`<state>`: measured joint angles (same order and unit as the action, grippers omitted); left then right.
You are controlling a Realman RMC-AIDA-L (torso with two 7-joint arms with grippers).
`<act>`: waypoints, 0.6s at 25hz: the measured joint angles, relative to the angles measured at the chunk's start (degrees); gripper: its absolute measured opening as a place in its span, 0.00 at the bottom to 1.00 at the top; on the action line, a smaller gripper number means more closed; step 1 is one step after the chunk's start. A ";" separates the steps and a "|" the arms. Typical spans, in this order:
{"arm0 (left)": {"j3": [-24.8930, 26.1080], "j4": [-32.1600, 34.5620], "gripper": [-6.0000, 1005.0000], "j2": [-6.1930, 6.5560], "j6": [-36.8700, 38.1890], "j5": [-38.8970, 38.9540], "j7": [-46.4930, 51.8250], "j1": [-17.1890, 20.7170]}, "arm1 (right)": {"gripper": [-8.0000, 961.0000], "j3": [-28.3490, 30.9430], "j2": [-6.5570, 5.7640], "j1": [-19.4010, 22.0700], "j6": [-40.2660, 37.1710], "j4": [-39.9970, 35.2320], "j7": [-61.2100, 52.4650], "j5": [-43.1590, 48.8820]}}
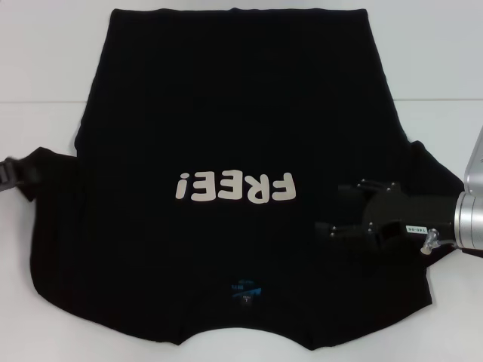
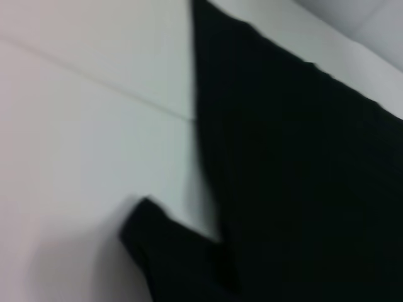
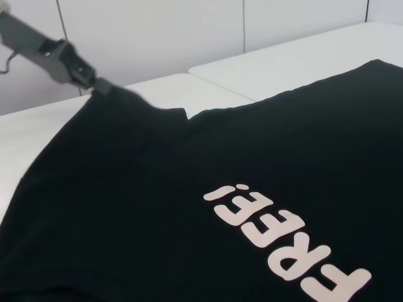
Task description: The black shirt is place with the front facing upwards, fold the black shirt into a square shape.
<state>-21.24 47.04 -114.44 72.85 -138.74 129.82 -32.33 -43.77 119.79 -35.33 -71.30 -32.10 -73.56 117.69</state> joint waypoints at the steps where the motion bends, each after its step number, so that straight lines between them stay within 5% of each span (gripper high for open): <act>1: -1.39 0.93 0.01 -0.43 0.27 -0.07 0.47 -0.54 | 0.97 0.01 -0.01 0.14 -0.01 0.04 0.00 0.00; 9: -13.47 2.88 0.01 -4.31 -1.65 -0.17 2.03 -2.71 | 0.97 0.00 0.00 0.85 -0.06 0.14 -0.07 -0.02; 15: -15.38 2.87 0.01 -7.17 -4.33 0.63 0.97 -2.49 | 0.97 0.15 0.00 1.06 -0.07 0.14 -0.03 -0.01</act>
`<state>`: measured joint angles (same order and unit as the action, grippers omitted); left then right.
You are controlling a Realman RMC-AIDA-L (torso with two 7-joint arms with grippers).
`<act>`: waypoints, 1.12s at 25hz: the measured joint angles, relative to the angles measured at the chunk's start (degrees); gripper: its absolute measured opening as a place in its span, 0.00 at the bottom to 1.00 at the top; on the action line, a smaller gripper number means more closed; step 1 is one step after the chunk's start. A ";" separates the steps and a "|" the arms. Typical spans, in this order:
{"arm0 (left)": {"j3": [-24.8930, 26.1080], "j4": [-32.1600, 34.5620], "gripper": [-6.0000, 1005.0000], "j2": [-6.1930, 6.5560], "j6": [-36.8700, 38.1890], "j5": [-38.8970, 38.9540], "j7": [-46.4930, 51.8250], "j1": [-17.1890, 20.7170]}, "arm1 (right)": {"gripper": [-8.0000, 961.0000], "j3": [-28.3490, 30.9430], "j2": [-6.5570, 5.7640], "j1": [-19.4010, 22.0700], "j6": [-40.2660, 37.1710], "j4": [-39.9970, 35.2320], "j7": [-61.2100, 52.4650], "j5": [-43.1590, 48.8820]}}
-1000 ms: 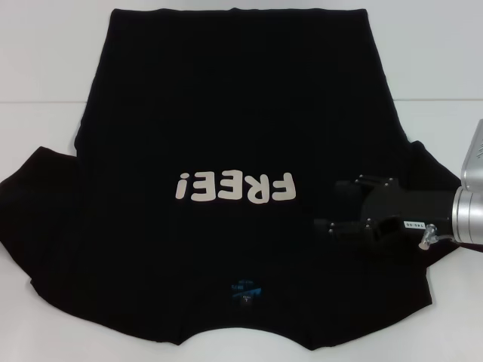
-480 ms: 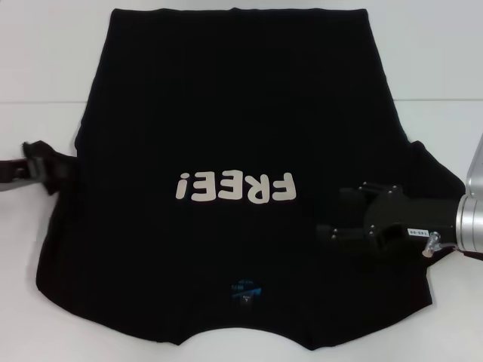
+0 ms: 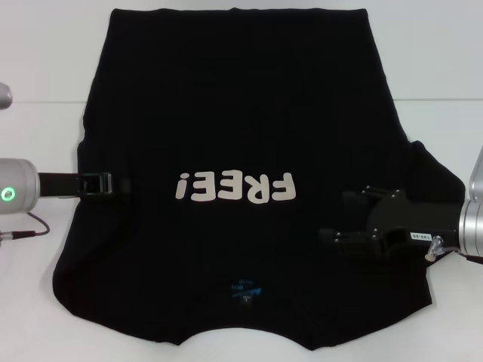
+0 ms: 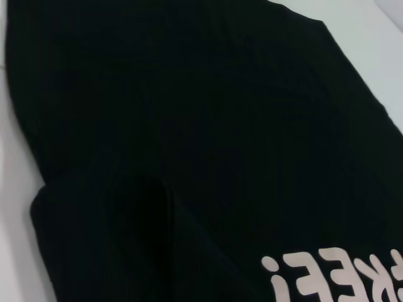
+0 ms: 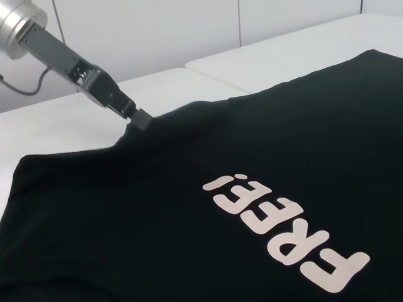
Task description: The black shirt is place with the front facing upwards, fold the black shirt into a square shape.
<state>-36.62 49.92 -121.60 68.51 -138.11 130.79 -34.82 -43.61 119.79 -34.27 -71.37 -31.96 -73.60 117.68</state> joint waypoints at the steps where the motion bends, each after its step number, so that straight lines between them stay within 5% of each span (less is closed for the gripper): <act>1: 0.00 -0.29 0.01 0.00 0.15 0.51 -0.31 0.02 | 0.97 0.06 0.00 0.00 0.02 0.00 0.00 0.00; 4: 0.12 -2.37 0.01 1.03 3.20 3.75 -2.91 -0.17 | 0.97 0.44 0.00 -0.01 0.24 -0.01 0.02 0.00; 8: 1.26 -5.29 0.14 2.71 11.79 13.98 -14.02 0.61 | 0.97 2.57 -0.12 0.07 0.37 -0.10 -1.80 -0.42; 12: 1.53 -5.58 0.28 1.96 17.93 19.51 -26.89 3.17 | 0.96 6.60 -0.96 0.57 -0.60 -1.76 -9.99 -0.55; 17: 1.36 -6.87 0.50 1.20 21.27 20.02 -37.05 5.92 | 0.94 7.86 -4.84 1.78 -3.58 -7.77 -30.87 1.33; 23: 1.62 -8.00 0.72 1.00 25.83 20.11 -49.27 8.39 | 0.92 8.37 -11.85 0.91 -5.38 -14.20 -64.56 13.82; 28: 1.22 -8.50 0.84 1.03 25.78 19.49 -51.23 9.08 | 0.91 10.92 -12.38 -2.60 -7.39 -16.43 -74.36 28.12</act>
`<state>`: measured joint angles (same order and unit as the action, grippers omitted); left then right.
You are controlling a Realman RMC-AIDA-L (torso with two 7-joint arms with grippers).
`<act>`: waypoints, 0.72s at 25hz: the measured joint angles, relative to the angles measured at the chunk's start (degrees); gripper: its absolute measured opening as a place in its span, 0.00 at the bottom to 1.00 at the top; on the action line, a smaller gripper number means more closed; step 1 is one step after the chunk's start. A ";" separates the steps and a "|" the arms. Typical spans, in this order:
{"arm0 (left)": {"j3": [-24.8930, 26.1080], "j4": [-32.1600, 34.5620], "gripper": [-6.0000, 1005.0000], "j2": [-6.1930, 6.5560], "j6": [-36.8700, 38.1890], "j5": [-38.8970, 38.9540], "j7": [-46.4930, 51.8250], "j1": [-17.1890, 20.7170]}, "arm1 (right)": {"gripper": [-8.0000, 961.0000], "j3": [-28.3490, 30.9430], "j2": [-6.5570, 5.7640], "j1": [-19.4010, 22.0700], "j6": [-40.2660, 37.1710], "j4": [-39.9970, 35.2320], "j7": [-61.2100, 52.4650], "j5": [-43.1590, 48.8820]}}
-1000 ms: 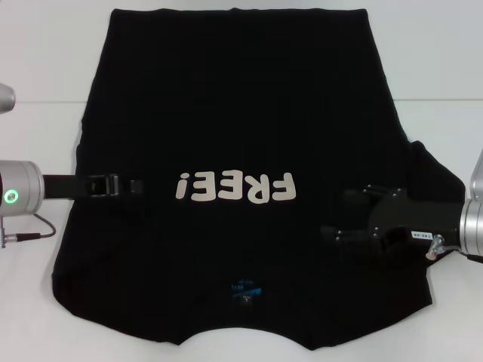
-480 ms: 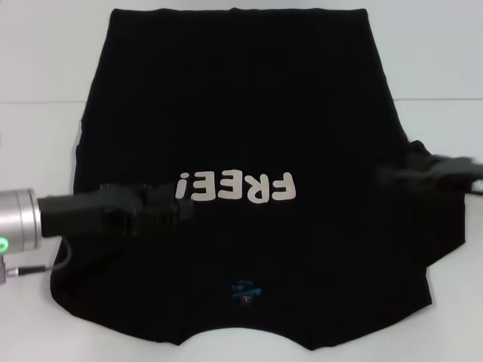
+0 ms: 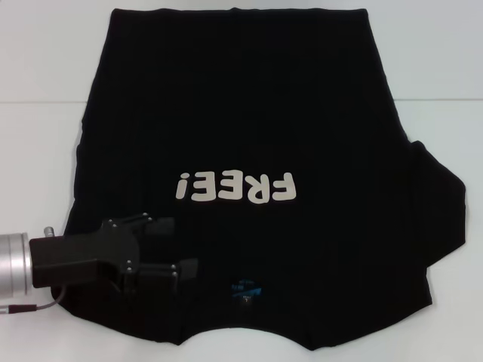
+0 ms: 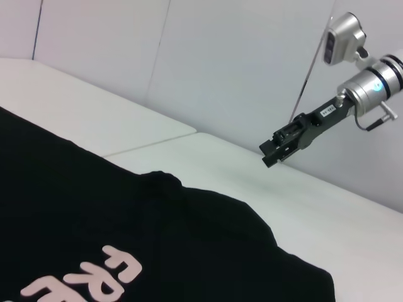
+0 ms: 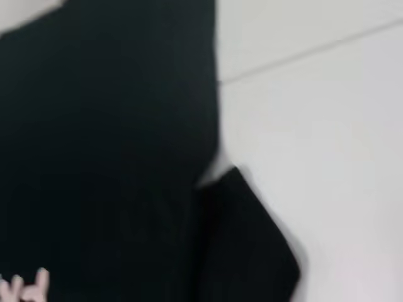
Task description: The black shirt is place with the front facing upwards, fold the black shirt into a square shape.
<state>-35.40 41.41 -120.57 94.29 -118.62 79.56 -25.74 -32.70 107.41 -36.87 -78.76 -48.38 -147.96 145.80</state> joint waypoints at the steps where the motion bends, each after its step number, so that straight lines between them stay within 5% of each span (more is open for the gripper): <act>1: 0.00 -0.02 0.87 0.19 0.08 -0.04 -0.04 0.00 | 0.90 0.28 0.19 -0.62 -0.09 0.09 -0.54 1.83; 6: 0.28 -0.03 0.96 0.71 0.48 -0.04 -0.14 0.08 | 0.89 -0.08 1.05 -2.95 1.74 4.13 -0.84 4.77; 18: 0.35 -0.02 0.96 0.79 0.42 -0.01 0.06 0.60 | 0.89 -2.95 1.64 -5.25 9.30 13.27 -0.17 5.10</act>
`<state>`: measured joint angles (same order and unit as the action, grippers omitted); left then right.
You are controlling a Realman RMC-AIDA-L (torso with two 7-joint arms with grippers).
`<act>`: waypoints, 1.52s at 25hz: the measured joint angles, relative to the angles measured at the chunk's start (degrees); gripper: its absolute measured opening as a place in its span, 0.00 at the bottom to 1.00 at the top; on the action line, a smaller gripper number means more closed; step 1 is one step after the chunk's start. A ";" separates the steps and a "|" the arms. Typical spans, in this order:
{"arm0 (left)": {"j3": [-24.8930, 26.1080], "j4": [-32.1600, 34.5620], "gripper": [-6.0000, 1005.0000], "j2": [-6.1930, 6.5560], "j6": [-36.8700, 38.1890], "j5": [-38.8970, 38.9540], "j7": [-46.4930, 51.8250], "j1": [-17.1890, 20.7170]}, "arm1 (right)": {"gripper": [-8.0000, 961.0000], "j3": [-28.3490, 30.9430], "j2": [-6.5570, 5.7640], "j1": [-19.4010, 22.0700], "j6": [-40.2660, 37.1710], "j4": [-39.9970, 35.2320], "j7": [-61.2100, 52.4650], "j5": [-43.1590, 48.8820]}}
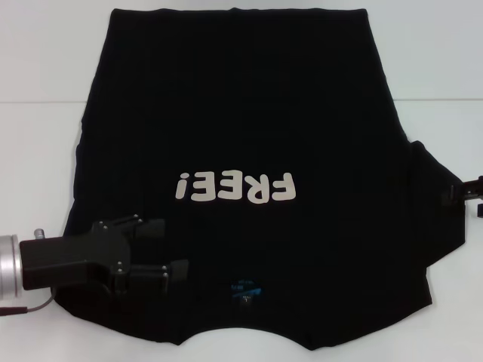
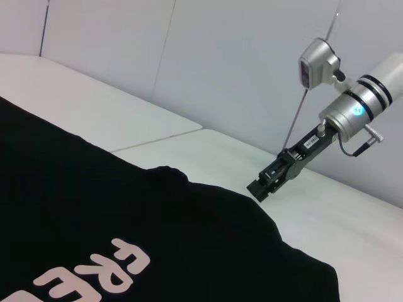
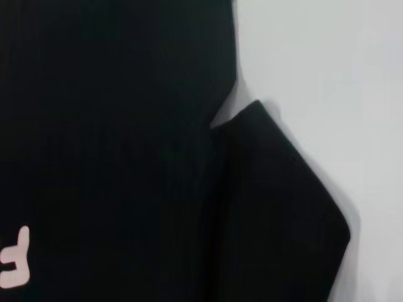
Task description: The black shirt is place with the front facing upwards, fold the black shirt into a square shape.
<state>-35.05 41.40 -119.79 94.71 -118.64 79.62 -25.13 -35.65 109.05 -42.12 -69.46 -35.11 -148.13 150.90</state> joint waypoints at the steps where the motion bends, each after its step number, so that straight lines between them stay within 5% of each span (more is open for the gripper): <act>1: -0.01 -0.01 0.96 0.00 0.00 0.01 0.00 0.00 | 0.89 -0.28 0.03 -0.02 0.37 0.26 0.01 -0.01; 12: -0.02 -0.09 0.96 -0.02 -0.10 -0.01 0.03 -0.30 | 0.89 -0.66 1.68 -0.89 1.56 1.07 1.48 -0.22; 18: -0.02 -0.09 0.96 0.06 0.02 -0.01 0.03 -0.26 | 0.89 -1.19 1.61 -1.21 2.09 1.10 0.95 0.33; 38: -0.02 -0.09 0.96 0.18 0.21 0.00 0.18 0.08 | 0.15 -4.87 1.24 -1.55 2.00 1.19 0.76 0.36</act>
<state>-35.07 41.31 -119.61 94.93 -118.64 79.80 -25.05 -40.52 110.29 -43.67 -67.46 -33.92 -147.37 151.26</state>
